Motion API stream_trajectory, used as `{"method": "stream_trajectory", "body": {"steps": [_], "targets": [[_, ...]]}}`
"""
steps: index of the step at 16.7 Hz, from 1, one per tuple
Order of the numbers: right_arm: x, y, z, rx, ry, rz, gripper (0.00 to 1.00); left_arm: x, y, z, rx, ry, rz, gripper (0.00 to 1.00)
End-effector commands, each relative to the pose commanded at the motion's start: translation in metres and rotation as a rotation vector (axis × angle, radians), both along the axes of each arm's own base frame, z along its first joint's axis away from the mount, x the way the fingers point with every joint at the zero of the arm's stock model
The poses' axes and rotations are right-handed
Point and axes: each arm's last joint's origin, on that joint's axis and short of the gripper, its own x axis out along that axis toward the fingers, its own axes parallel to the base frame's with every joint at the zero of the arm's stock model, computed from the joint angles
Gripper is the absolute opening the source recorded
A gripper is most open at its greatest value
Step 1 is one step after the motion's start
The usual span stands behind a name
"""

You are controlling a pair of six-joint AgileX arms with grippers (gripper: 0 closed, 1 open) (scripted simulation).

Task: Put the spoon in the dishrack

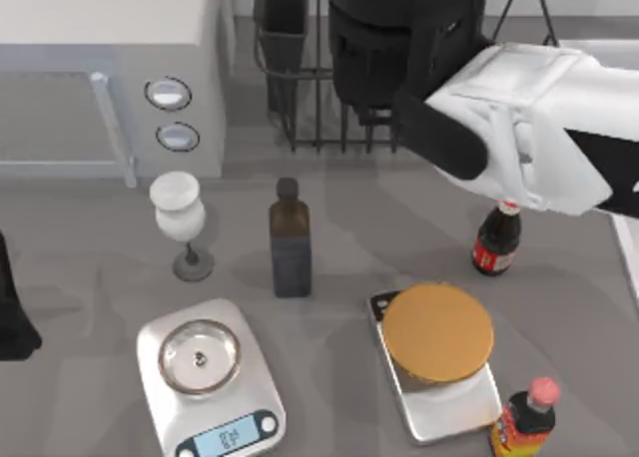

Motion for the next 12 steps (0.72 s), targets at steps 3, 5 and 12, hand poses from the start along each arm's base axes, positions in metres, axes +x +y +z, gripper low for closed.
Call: {"method": "stream_trajectory", "body": {"steps": [3,5,12], "targets": [[0.046,-0.013,-0.047,0.018,-0.019,-0.003,0.00,0.000,0.000,0.000,0.000,0.000,0.000,1.00],[0.069,-0.027,-0.076,0.005,-0.008,-0.005,0.00,0.000,0.000,0.000,0.000,0.000,0.000,1.00],[0.079,-0.037,-0.092,-0.007,0.005,-0.004,0.08,0.000,0.000,0.000,0.000,0.000,0.000,1.00]]}}
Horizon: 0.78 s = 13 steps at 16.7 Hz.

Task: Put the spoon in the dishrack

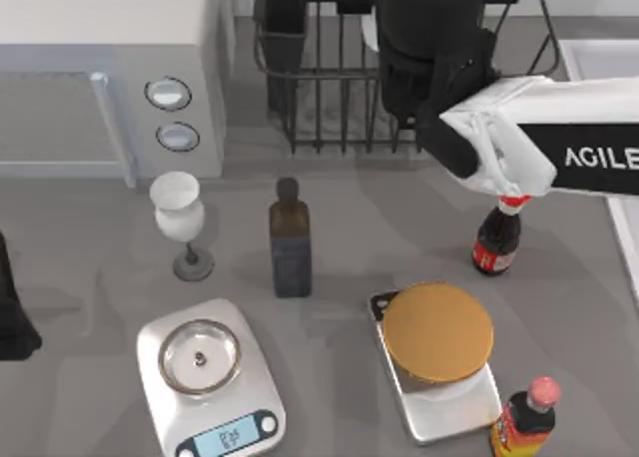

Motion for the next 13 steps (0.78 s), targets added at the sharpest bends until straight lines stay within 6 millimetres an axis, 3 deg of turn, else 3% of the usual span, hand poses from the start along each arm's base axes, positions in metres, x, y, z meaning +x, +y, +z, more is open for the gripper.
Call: {"method": "stream_trajectory", "body": {"steps": [12,13], "targets": [[0.0000,0.0000,0.0000,0.000,0.000,0.000,0.98,0.0000,0.0000,0.0000,0.000,0.000,0.000,1.00],[0.0000,0.0000,0.0000,0.000,0.000,0.000,1.00,0.0000,0.0000,0.0000,0.000,0.000,0.000,1.00]]}}
